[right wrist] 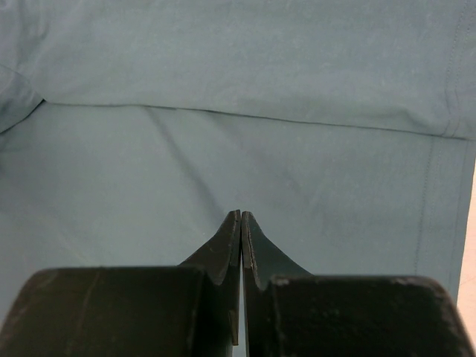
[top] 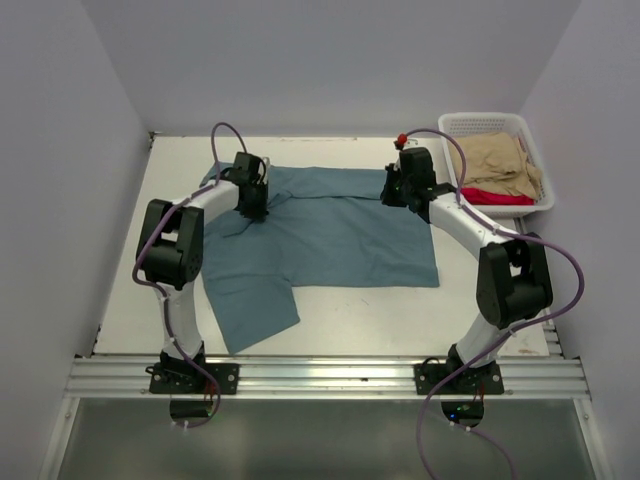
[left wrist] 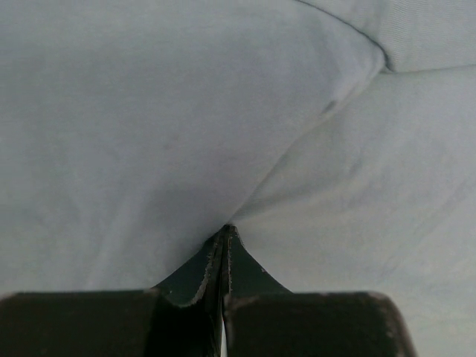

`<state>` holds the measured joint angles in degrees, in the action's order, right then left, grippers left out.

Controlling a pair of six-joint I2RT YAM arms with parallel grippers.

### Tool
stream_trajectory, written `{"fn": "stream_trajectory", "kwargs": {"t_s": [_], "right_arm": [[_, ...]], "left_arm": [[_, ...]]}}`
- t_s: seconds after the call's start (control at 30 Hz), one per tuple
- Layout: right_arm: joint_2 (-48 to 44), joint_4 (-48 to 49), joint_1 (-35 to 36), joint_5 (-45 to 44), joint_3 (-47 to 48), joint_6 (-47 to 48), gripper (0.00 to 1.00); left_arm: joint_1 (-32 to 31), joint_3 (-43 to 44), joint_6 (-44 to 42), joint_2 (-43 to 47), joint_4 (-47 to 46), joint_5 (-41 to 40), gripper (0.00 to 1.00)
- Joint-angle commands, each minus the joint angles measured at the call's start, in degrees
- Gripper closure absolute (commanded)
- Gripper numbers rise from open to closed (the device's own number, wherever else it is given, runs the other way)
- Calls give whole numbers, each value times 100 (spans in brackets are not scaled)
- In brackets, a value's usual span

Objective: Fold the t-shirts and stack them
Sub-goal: Fold the tshirt

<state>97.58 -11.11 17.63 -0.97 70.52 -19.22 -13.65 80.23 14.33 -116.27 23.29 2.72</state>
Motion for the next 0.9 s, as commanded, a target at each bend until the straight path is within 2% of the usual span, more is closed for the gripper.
{"fn": "stream_trajectory", "kwargs": {"t_s": [0.0, 0.3, 0.4, 0.6, 0.87], "right_arm": [[-37, 127, 22, -131, -3, 59, 100], [217, -101, 30, -105, 119, 41, 100], [603, -671, 39, -245, 304, -107, 100], [798, -620, 118, -325, -336, -389, 100], [859, -760, 206, -509, -689, -512, 100]], "left_arm": [[11, 239, 35, 253, -44, -527, 100], [11, 415, 35, 87, -8, -553, 100], [11, 389, 88, 69, -78, -492, 100], [11, 371, 70, 122, -132, -448, 100], [11, 283, 96, 166, -158, -456, 100]]}}
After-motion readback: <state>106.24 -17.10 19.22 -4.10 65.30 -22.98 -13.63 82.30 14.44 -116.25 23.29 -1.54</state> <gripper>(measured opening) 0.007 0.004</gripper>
